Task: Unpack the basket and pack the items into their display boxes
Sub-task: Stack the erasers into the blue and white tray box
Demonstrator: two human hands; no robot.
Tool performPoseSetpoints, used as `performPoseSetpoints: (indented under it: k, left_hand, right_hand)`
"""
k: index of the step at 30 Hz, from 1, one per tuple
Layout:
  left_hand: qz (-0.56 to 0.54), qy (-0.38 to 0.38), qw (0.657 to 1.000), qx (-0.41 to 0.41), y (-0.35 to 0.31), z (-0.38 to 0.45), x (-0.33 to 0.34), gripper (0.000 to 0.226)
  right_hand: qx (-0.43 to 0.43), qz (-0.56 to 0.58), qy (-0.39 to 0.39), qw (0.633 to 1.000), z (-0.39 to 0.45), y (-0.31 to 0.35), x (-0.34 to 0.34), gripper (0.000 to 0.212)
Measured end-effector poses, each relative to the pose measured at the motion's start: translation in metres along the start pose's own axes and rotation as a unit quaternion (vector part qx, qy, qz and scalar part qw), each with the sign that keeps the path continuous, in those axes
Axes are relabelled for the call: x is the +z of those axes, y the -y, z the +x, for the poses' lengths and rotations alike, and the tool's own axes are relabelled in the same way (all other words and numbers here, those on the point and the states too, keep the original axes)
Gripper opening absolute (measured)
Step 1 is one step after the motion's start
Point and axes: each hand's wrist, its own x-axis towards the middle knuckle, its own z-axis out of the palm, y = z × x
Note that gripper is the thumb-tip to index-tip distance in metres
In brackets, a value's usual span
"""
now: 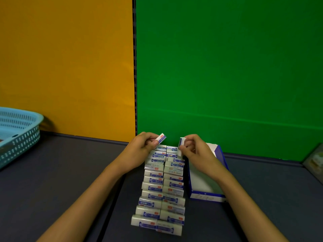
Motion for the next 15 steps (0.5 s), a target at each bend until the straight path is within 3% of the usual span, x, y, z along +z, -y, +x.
performPoseSetpoints:
  k: [3,7,15]
  left_hand:
    - [-0.047,-0.004,0.999,0.0,-0.003,0.0,-0.001,0.018]
    - [-0.09,-0.001,0.996,-0.007,-0.004,0.0,-0.001,0.019]
    - [-0.1,0.014,0.995,-0.007,-0.01,-0.003,0.002,0.02]
  right_hand:
    - [0.032,0.1,-0.011,0.994,-0.001,0.002,-0.006,0.026]
    - [0.032,0.145,-0.013,0.989,-0.003,0.007,-0.011,0.026]
    - [0.018,0.119,0.007,0.993,-0.005,0.009,-0.026,0.025]
